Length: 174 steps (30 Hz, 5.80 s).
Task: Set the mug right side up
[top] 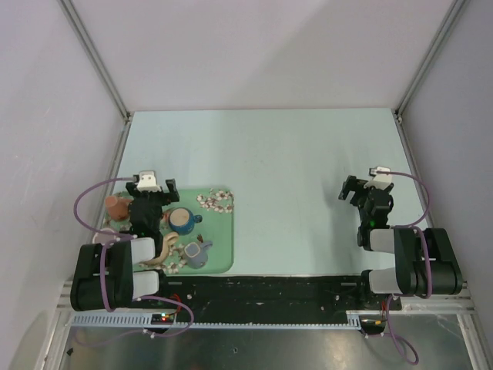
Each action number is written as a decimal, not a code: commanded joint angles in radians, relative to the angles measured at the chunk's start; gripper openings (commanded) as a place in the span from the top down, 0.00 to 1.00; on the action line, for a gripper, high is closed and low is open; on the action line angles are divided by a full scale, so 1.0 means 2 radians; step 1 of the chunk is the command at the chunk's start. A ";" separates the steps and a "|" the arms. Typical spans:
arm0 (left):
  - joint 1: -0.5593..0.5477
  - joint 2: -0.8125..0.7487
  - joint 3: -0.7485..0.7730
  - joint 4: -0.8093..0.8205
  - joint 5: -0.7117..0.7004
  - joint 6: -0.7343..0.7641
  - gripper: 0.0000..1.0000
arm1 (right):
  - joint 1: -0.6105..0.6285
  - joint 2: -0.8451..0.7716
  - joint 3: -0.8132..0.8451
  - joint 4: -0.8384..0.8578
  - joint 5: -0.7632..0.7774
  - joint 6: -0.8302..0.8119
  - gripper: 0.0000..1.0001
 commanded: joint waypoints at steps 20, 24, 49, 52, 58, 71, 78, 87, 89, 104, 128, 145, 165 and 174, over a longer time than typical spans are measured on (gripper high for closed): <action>-0.048 -0.001 0.467 -0.780 0.245 0.252 0.02 | 0.150 -0.194 0.230 -0.425 -0.182 -0.058 0.00; -0.169 0.041 0.529 -0.989 0.141 0.422 0.04 | 0.206 -0.188 0.260 -0.486 -0.201 -0.067 0.00; -0.294 0.219 0.499 -1.039 -0.022 0.463 0.27 | 0.322 -0.157 0.260 -0.571 -0.068 -0.070 0.00; -0.294 0.224 0.492 -1.022 -0.036 0.462 0.33 | 0.322 -0.156 0.255 -0.563 -0.071 -0.071 0.00; -0.293 0.240 0.502 -1.016 -0.047 0.449 0.71 | 0.322 -0.155 0.254 -0.551 -0.077 -0.068 0.00; -0.233 0.222 0.674 -1.016 0.074 0.306 1.00 | 0.329 -0.180 0.264 -0.505 -0.113 0.022 0.00; -0.174 0.196 0.804 -1.016 0.263 0.131 1.00 | 0.392 -0.100 0.299 -0.378 -0.185 0.161 0.00; -0.166 0.159 0.884 -1.016 0.412 0.032 1.00 | 0.423 0.008 0.401 -0.235 -0.239 0.286 0.00; -0.169 0.154 0.885 -1.016 0.433 0.028 1.00 | 0.424 0.019 0.414 -0.223 -0.239 0.289 0.00; -0.179 0.132 0.876 -1.016 0.467 0.060 1.00 | 0.391 0.012 0.453 -0.307 -0.206 0.231 0.05; -0.182 0.131 0.876 -1.011 0.279 0.084 0.03 | 0.333 0.000 0.483 -0.440 -0.190 0.229 1.00; -0.304 0.097 0.658 -1.119 0.078 0.302 0.09 | 0.133 0.134 0.476 -0.841 0.056 0.069 1.00; -0.454 0.079 0.402 -1.038 -0.020 0.285 0.09 | 0.057 0.114 0.378 -0.708 -0.038 0.107 0.63; -0.455 0.086 0.381 -1.014 -0.037 0.293 0.46 | 0.080 0.040 0.376 -0.742 -0.001 0.103 0.40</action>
